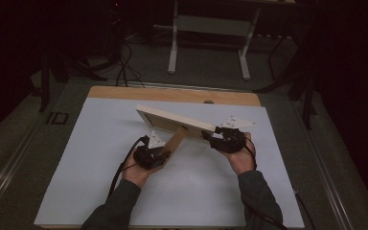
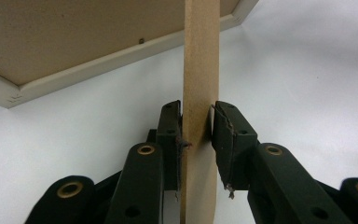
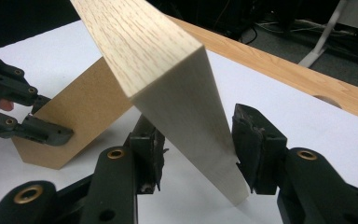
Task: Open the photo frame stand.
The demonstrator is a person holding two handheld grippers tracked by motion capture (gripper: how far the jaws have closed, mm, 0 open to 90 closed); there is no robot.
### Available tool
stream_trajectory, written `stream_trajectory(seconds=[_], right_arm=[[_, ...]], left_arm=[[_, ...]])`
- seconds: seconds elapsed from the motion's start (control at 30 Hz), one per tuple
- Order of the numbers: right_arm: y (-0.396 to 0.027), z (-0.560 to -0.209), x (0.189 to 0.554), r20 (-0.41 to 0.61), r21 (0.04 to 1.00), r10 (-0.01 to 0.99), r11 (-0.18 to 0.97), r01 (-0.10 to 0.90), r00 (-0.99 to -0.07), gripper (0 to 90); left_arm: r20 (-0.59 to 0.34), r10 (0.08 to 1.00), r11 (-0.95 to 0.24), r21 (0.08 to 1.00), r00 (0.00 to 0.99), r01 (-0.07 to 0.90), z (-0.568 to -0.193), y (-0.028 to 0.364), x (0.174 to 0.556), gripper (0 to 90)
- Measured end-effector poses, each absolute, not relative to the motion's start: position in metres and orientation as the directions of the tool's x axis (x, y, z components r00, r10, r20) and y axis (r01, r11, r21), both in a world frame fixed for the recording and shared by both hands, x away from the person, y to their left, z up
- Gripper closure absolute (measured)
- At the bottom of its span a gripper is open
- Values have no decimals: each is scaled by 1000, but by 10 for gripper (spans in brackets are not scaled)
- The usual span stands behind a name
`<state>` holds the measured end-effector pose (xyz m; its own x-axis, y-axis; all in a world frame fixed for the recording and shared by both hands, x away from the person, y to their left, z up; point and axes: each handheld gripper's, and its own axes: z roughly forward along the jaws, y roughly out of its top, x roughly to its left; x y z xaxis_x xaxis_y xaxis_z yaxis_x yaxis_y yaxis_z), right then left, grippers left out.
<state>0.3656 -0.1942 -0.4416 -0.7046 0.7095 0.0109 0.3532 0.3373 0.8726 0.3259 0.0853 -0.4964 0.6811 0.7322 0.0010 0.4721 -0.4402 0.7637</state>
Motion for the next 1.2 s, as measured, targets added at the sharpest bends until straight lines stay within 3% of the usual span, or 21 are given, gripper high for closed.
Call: stream_trajectory(seconds=[1.2], right_arm=[[-195, -447, 365, 12, 861, 711, 351, 369, -703, 476]], left_arm=[[-45, 715, -414, 778, 698, 473, -493, 90, 323, 635]])
